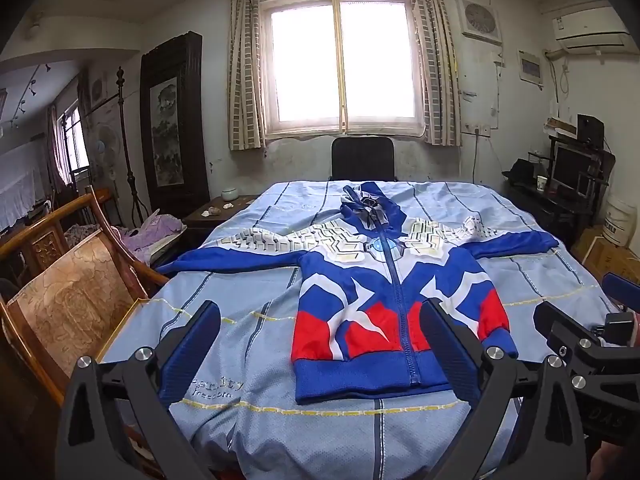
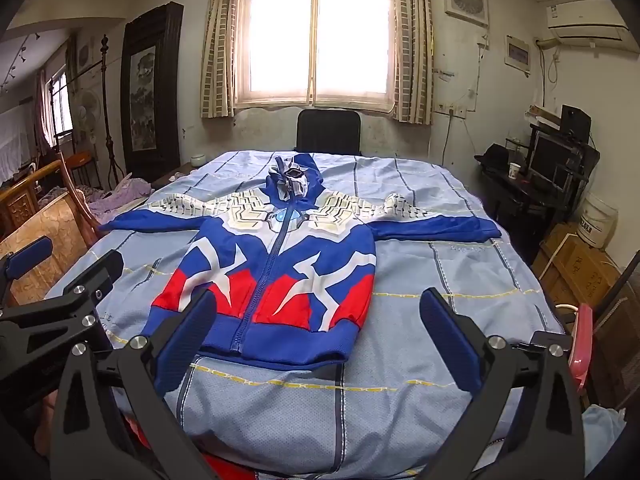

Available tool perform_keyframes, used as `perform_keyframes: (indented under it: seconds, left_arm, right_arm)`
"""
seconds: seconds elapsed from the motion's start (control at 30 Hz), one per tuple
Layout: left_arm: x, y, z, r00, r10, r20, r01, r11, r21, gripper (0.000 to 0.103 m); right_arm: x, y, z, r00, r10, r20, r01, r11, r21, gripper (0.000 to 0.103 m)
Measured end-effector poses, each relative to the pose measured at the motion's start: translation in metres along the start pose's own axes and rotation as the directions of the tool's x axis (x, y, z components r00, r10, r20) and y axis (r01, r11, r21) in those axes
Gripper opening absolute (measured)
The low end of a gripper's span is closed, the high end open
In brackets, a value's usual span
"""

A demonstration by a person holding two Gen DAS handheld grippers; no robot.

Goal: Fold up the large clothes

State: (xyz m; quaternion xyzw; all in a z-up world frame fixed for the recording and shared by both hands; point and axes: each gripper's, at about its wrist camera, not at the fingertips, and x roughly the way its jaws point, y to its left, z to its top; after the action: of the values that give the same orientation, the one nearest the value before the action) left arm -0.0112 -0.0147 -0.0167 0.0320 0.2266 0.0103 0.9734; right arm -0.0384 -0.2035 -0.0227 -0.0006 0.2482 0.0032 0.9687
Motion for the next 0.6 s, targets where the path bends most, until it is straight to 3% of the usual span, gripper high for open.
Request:
perform_keyframes:
  seconds: [0.6]
  left_arm:
    - [0.001,0.003,0.001,1.000,0.010,-0.011,-0.010,1.000,-0.005,0.100]
  right_arm:
    - [-0.003,0.003,0.000,1.000,0.006,0.003,-0.006,1.000,0.002,0.099]
